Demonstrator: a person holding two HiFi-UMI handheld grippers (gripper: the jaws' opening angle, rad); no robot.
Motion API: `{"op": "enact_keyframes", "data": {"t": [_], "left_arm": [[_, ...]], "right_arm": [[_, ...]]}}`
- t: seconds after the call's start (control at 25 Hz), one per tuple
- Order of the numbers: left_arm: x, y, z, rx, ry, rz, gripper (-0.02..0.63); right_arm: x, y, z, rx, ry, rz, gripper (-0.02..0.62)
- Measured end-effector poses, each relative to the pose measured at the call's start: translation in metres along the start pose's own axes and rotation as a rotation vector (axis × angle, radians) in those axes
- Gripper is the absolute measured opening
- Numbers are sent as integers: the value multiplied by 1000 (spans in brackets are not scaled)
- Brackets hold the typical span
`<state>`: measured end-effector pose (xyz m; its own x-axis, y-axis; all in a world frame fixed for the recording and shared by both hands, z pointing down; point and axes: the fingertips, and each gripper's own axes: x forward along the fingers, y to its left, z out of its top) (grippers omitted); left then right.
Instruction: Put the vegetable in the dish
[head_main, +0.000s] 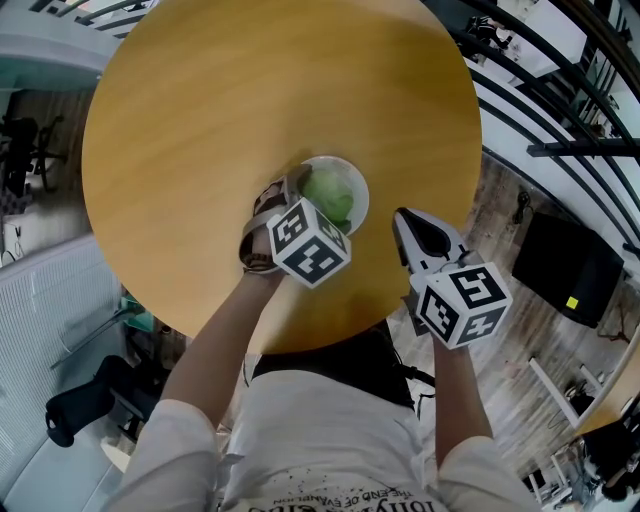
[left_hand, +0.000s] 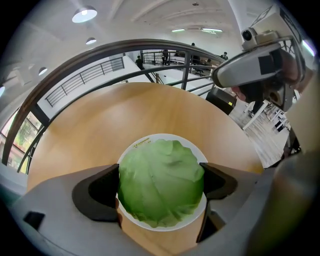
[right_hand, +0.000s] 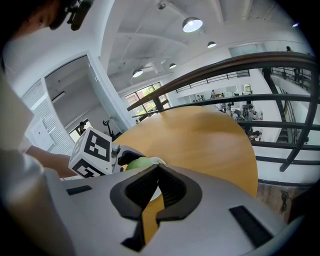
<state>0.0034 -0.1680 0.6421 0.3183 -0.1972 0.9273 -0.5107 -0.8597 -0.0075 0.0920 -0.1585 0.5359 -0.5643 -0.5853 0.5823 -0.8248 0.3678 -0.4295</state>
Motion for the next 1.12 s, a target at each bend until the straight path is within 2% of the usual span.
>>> {"op": "enact_keyframes", "data": {"t": [0.76, 1.12], "left_arm": [[6, -3, 2, 18, 33, -77, 489], [2, -2, 4, 7, -5, -79, 490]], "right_arm": [[4, 1, 3, 17, -9, 9, 24], [1, 3, 3, 14, -9, 8, 23]]}}
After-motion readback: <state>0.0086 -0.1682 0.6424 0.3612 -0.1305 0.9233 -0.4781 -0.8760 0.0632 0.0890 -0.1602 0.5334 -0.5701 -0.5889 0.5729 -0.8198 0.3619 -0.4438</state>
